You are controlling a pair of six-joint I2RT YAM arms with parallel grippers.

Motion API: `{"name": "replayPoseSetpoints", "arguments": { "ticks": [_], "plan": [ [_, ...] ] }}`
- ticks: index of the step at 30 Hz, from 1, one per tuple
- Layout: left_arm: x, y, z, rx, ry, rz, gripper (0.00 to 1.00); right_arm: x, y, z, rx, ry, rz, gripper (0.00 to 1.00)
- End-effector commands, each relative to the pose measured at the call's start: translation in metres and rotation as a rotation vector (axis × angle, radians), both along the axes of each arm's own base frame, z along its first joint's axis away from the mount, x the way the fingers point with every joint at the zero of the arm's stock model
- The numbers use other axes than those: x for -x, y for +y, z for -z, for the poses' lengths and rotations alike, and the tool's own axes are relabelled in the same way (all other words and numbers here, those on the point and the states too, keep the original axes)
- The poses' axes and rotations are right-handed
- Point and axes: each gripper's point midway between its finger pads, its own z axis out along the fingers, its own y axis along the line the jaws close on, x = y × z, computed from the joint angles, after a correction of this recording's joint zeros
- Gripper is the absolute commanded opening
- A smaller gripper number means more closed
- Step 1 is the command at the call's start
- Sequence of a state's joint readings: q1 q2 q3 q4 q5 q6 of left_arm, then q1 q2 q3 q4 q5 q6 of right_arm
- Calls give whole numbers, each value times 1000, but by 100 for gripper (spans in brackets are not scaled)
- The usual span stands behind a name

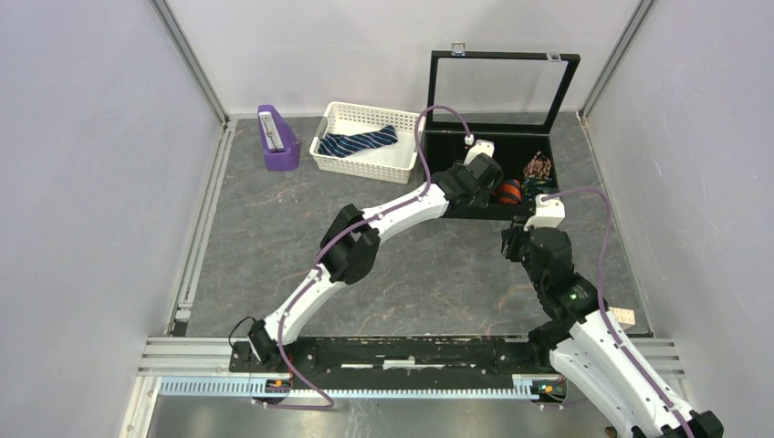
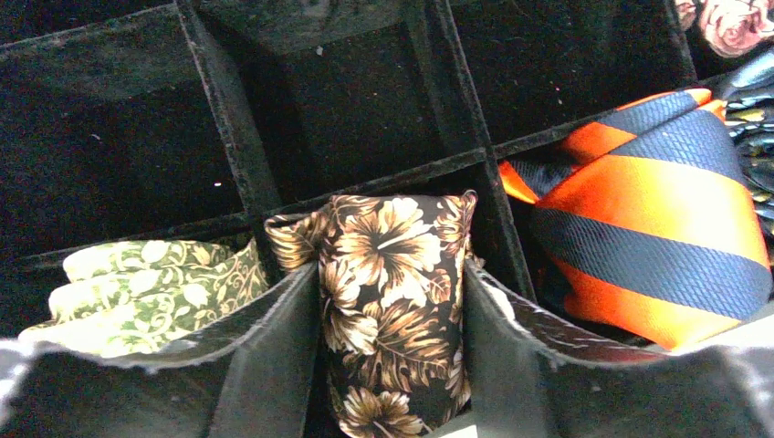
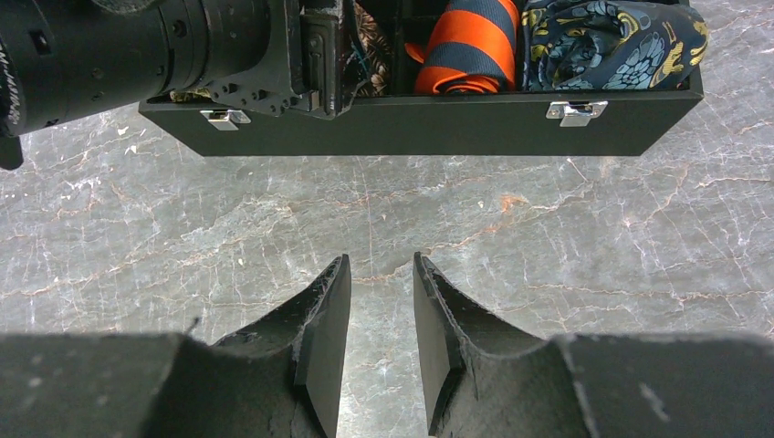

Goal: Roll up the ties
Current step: Place the tie in the storage box.

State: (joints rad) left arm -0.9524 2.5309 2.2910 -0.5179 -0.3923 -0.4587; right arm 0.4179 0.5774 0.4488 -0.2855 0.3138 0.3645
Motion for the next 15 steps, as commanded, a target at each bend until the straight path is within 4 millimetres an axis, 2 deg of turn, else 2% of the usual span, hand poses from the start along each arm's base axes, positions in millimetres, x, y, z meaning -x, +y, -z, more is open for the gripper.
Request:
{"name": "replayPoseSetpoints", "arguments": {
  "ticks": [1,12,15],
  "plan": [
    [11,0,-31,28,-7,15,68,-7,4,-21,-19,-58,-9,38],
    [21,-7,-89,123,-47,64,86,-10,2,-42,-18,-91,0,39],
    [25,-5,-105,143,-57,73,98,-11,1,-48,-15,-99,5,39]
  ]
}}
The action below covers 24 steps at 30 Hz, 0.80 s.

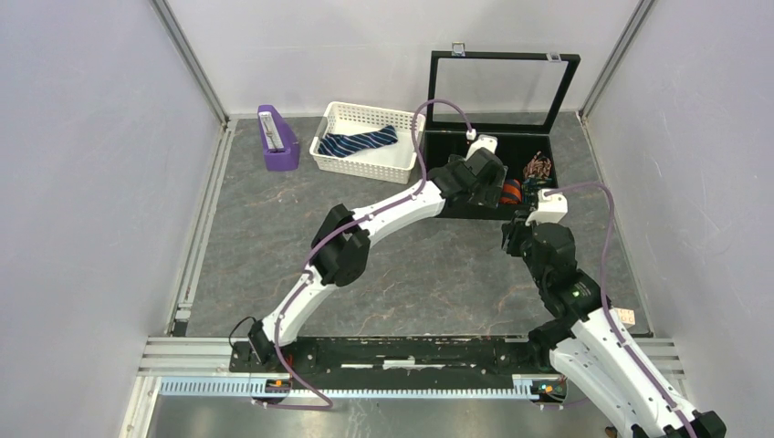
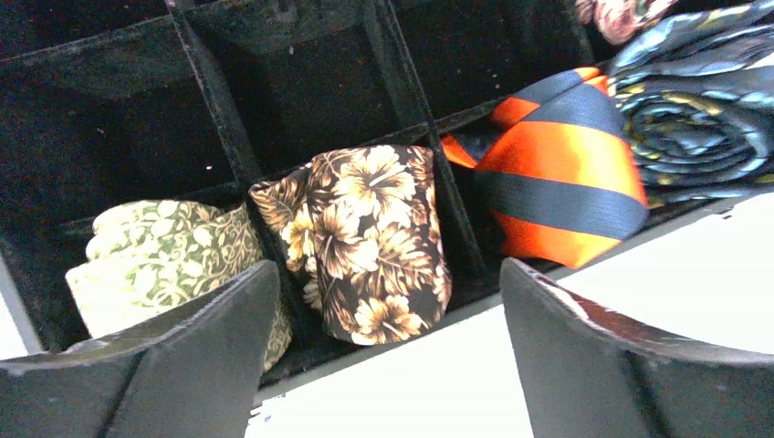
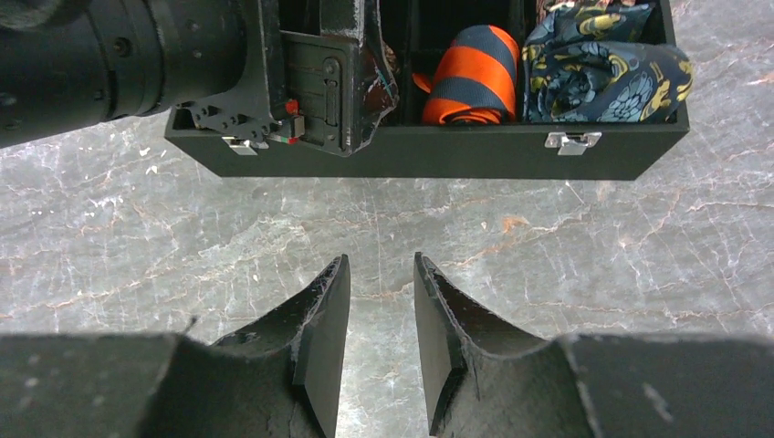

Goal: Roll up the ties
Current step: Place the tie in the storage box, then reset both arms

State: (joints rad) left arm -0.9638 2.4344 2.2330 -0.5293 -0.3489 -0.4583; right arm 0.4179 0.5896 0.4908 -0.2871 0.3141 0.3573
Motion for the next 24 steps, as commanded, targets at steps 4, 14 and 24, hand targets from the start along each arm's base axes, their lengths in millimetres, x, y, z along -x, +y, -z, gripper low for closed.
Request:
{"name": "replayPoseSetpoints", "arguments": {
  "ticks": [4,14,24],
  "plan": [
    [16,-2,-99,141,-82,44,100,-10,0,-45,-6,-93,6,41],
    [39,59,-174,186,-216,5,100,-20,8,-74,-20,-176,-25,98],
    [88,202,-181,55,-316,-142,100,-29,-6,-79,-9,-240,66,98]
  ]
}}
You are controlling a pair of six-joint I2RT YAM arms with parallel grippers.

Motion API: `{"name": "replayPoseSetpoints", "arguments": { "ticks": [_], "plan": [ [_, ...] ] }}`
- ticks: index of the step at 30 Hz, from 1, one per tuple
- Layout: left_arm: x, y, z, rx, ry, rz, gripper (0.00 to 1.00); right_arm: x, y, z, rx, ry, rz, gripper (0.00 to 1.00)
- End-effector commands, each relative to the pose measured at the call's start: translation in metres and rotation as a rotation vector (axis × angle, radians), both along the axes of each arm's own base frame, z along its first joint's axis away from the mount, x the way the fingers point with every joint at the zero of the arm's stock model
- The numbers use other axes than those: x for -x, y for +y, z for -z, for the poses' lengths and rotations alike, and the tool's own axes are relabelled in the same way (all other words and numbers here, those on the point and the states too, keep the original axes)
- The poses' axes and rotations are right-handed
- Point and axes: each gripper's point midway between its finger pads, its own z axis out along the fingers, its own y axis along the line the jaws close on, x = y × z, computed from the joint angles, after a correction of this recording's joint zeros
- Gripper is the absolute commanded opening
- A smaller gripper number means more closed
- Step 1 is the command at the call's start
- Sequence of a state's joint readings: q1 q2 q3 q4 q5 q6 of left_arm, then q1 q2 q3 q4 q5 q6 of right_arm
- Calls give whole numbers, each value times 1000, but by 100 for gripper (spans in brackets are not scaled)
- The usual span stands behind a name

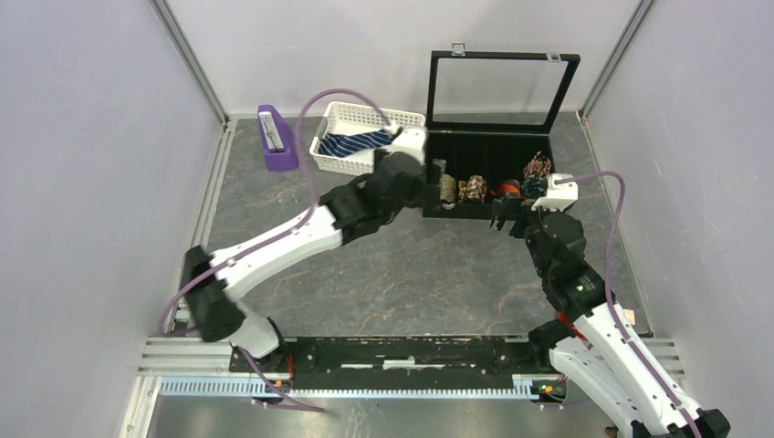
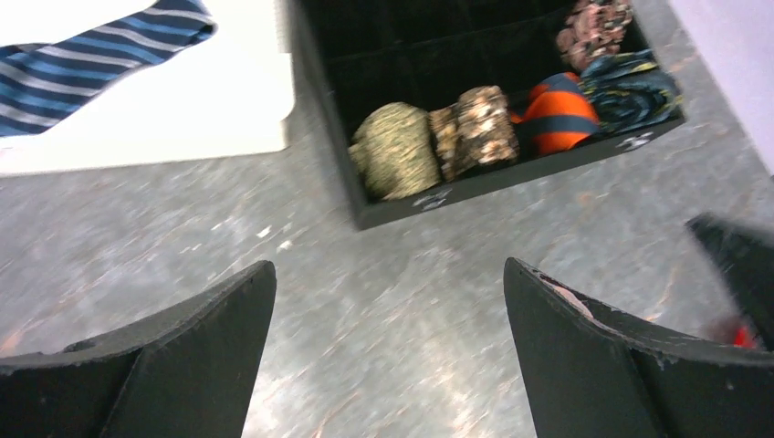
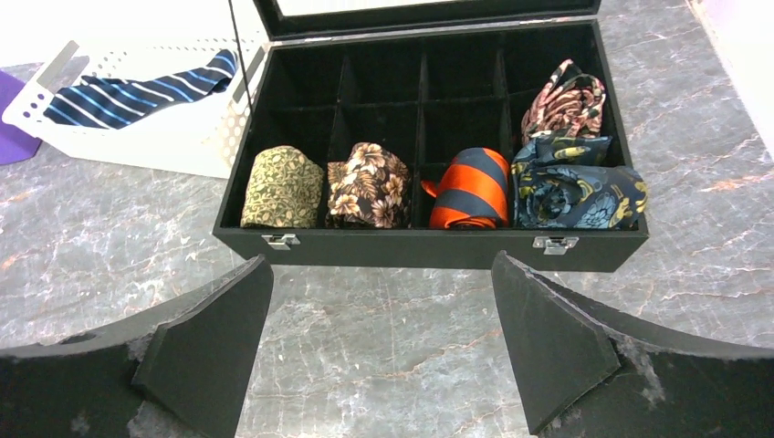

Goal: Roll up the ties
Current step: Reset both arms

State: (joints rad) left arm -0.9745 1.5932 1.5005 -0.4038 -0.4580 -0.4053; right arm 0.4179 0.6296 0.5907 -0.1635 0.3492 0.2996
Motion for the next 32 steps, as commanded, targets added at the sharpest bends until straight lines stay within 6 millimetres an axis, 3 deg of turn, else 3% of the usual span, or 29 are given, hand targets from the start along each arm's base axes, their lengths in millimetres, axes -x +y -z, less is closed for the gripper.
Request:
{"name": "replayPoseSetpoints", "arguments": {
  "ticks": [1,6,10,14,22,32],
  "plan": [
    [13,76,-14,-73,-109,-128,100,-7,-6,-15,6,-67,39,98],
    [44,157,1,-143,-137,-237,100,-5,-1,-13,31,-116,-14,98],
    [70,217,25,-166,-138,-363,100,-2,-4,-2,44,-139,-15,98],
    [93,233,30,-66,-103,-349,100,1,-4,5,48,-145,-19,98],
    [121,293,34,-133,-96,-445,100,-1,-1,16,69,-128,-38,98],
    [119,288,30,-101,-130,-410,100,-5,5,23,81,-93,-63,98]
  ]
}}
